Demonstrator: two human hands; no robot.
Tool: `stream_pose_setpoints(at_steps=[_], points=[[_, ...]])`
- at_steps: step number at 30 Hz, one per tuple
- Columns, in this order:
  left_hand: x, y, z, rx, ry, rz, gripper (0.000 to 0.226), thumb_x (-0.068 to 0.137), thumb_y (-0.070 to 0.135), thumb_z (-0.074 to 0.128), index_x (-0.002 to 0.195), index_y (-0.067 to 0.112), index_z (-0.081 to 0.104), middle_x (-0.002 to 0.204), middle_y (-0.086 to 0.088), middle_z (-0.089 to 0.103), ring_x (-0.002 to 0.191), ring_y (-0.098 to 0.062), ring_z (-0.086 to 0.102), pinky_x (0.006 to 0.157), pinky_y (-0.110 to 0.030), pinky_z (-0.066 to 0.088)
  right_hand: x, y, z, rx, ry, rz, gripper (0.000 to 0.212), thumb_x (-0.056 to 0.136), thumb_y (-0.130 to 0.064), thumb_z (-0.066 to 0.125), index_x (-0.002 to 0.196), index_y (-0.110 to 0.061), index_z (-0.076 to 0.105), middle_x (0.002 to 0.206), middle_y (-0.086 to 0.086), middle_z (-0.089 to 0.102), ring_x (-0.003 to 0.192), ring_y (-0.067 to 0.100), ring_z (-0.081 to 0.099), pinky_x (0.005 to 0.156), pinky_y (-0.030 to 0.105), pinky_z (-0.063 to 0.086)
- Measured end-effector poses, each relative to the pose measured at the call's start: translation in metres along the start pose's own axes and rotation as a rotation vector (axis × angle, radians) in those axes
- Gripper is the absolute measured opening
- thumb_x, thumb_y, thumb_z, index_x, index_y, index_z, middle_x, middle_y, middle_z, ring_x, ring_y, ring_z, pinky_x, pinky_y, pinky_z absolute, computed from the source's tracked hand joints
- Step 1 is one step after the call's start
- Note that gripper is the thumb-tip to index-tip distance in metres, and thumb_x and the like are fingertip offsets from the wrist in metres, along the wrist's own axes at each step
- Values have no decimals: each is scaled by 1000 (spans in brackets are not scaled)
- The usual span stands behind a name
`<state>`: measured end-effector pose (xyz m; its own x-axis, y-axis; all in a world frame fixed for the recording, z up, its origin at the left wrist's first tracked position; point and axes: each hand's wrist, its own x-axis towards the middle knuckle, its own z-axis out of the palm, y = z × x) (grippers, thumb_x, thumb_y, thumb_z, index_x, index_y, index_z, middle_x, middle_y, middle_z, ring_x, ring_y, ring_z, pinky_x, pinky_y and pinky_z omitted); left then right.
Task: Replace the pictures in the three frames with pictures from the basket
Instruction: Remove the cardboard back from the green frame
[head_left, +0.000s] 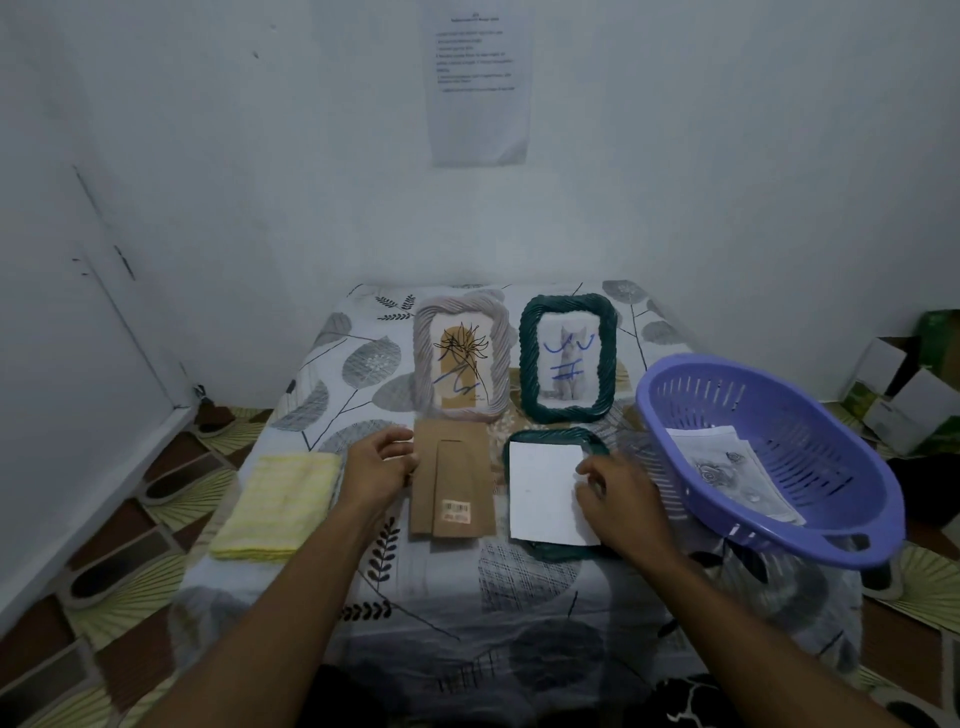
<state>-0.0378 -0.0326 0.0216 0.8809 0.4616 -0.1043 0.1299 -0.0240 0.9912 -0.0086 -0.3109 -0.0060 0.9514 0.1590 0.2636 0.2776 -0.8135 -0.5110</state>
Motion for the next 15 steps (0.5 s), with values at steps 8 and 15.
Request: stream_pose_setpoints(at_steps=[8, 15], points=[[1, -16, -19, 413, 123, 125, 32, 83, -4, 57, 110, 6, 68, 99, -8, 71, 91, -20, 63, 90, -29, 48, -3, 6, 8, 4, 9, -38, 21, 83, -18, 68, 103, -15, 73, 101, 5, 56, 97, 27, 53, 80, 36, 44], [-10, -17, -2, 665, -22, 431, 34, 90, 19, 55, 119, 4, 63, 127, -15, 60, 117, -27, 52, 96, -28, 35, -3, 10, 9, 19, 35, -70, 22, 83, -9, 66, 104, -9, 73, 100, 8, 56, 95, 28, 54, 83, 35, 43]])
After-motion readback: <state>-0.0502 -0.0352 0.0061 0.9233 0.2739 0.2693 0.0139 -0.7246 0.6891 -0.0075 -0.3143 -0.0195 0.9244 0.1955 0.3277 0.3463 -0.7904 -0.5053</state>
